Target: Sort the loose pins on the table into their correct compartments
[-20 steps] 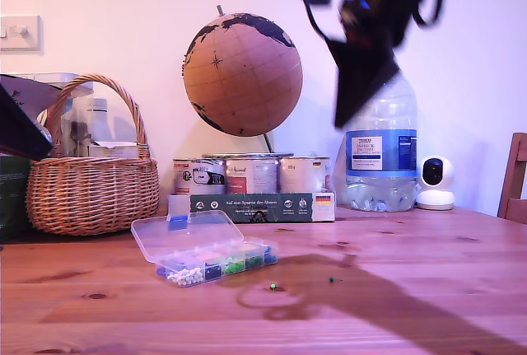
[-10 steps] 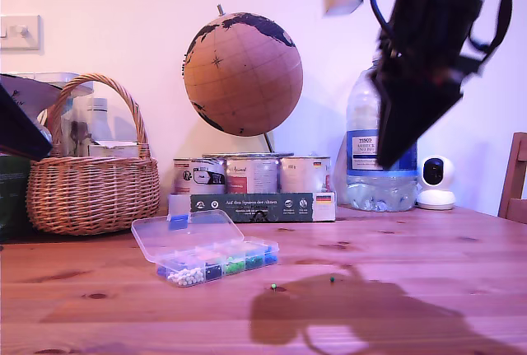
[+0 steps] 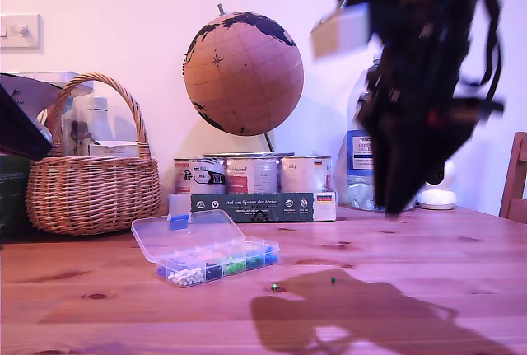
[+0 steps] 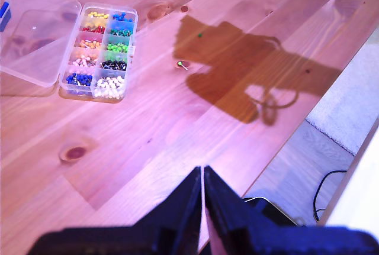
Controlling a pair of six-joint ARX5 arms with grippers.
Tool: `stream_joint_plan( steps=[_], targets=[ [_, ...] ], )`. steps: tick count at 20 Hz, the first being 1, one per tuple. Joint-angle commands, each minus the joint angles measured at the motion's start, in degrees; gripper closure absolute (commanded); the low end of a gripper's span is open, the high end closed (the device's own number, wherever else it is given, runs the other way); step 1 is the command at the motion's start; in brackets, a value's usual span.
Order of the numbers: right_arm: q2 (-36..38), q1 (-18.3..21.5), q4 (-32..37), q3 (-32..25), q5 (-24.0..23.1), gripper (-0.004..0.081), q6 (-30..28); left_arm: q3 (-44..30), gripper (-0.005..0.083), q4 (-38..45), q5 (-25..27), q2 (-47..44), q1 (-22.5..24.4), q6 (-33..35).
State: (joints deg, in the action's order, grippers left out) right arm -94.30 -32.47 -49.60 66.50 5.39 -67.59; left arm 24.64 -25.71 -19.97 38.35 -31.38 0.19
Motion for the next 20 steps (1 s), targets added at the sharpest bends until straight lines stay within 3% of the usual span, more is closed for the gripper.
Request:
stream_joint_plan(
  steps=[1,9,20],
  targets=[
    [-1.3,-0.8,0.7,-1.2,0.2,0.0628,-0.3,-0.6,0.0797,0.4,-0.1,-0.1,-0.1,-0.2],
    [-5.2,-0.9,6.0,-0.7,1.5,0.0631,-3.1,-0.6,0.0797,0.4,-0.9,-0.1,-0.2,-0.2],
    [-13.9,-0.8,5.0,7.7,1.7,0.0653,-2.9,-0.6,0.0797,0.0,-1.6,-0.1,-0.1,-0.2]
  ],
)
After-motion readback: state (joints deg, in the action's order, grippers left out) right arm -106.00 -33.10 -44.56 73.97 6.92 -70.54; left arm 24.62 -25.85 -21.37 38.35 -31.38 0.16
